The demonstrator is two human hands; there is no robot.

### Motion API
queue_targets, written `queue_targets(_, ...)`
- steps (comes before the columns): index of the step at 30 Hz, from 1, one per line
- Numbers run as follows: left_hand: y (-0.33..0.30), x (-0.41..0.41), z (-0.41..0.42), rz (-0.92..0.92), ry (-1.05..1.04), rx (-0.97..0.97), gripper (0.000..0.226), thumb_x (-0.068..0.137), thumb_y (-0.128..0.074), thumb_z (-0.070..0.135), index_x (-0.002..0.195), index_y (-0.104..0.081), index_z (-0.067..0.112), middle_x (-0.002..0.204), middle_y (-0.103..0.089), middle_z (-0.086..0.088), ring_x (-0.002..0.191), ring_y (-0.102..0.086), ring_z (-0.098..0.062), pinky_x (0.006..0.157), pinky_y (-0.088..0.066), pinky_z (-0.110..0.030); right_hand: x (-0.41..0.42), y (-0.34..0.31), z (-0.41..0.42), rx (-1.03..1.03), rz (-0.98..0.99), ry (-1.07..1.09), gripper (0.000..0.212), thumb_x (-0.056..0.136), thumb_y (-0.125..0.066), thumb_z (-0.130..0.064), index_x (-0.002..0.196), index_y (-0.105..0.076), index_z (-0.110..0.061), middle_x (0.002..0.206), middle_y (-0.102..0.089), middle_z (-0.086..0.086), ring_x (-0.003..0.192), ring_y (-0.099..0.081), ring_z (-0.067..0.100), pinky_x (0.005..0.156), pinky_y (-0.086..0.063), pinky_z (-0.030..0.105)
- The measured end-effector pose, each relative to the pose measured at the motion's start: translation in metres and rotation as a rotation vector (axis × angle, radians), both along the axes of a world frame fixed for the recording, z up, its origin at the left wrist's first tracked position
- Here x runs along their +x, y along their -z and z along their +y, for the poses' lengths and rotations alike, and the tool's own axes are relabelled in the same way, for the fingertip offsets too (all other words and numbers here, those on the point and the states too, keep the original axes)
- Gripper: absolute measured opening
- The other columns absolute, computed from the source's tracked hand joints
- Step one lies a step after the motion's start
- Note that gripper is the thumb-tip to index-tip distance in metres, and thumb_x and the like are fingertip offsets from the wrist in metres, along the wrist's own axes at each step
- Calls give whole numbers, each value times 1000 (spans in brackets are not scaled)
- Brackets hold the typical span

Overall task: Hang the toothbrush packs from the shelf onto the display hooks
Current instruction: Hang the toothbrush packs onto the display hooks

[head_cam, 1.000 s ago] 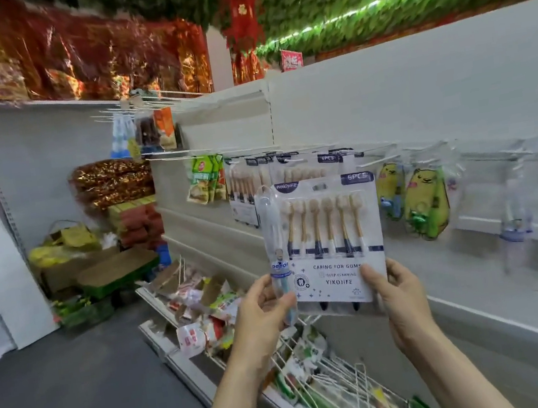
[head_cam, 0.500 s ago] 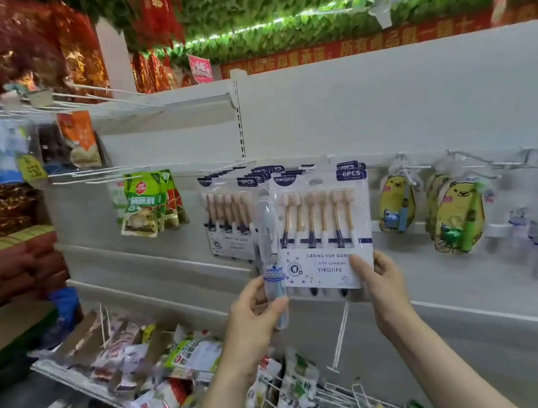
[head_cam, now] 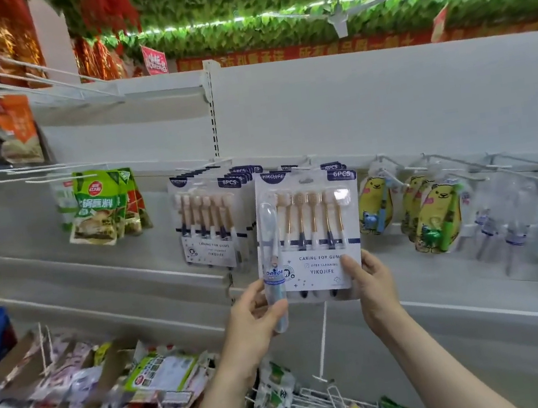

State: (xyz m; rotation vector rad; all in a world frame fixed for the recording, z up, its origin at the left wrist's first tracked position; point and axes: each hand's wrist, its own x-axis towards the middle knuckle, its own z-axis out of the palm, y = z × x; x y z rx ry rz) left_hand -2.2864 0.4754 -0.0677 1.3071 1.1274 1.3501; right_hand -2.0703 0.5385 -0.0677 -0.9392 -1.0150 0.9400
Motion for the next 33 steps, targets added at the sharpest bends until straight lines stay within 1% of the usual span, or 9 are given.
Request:
queue_targets(2,-1,4,3,-10,-1,2,47,88,-72,16,131,-59,29,114,-70,4,104,-68,-18,88,-59,-44,1,-5,5,-9,3,-22,41,85,-74,-25,120,-65,-5,108,-75,14,89,-71,25,78,-55,45)
queue_targets(5,-1,11,3,-27,-10,6,48,89,-71,14,133,-58,26,114,-70,0,104,-68,-20,86,-60,-44,3,-7,15,-21,-18,-53,31,93,-70,-19,120,-64,-6,106,-76,15,88,-71,27,70,-55,41)
queue_targets(11,-2,21,-2,10,-33,24,46,90,-70,14,132,-58,27,115,-69,2,106,-66,-18,87,-59,-42,8,-7,34,-50,-36,-49,21,96,-65,-13,116,-63,-9,98,-77,8,84,-73,23,76,-60,51)
queue_targets(15,-4,31,-7,13,-40,25,47,90,-69,14,134,-55,26,117,-68,1,107,-66,-17,84,-60,-38,19,-9,38,-73,-87,-78,15,97,-65,-17,111,-65,-13,99,-77,11,80,-72,24,62,-60,42)
queue_targets(19,-4,41,-10,40,-20,23,51,90,-70,16,137,-53,27,120,-67,2,108,-65,-17,86,-60,-40,32,-8,38,-148,-238,40,37,91,-72,-31,120,-66,-9,109,-75,5,99,-70,21,92,-57,49)
queue_targets(22,-2,52,-9,34,1,29,48,90,-70,15,134,-56,27,117,-68,2,105,-66,-17,83,-60,-37,36,-14,24,-115,-363,253,50,89,-73,-39,129,-61,-12,125,-66,3,115,-61,18,104,-49,42)
queue_targets(26,6,84,-12,29,31,19,43,90,-69,12,128,-58,28,113,-69,2,102,-67,-18,82,-60,-40,36,-36,-20,23,-260,-7,31,93,-69,-34,119,-70,-17,111,-73,-5,102,-66,3,87,-50,19)
queue_targets(29,11,117,-18,27,61,17,42,90,-69,9,126,-60,28,111,-70,0,99,-68,-20,74,-59,-36,53,-42,-45,6,-225,-246,25,93,-66,-35,112,-73,-19,104,-76,-7,97,-67,-1,82,-46,16)
queue_targets(33,17,166,-25,45,68,17,44,89,-70,10,129,-61,24,109,-71,-3,96,-69,-19,71,-58,-30,102,-33,-57,11,-190,-229,24,92,-69,-21,111,-72,-7,97,-75,-2,82,-65,-4,75,-47,13)
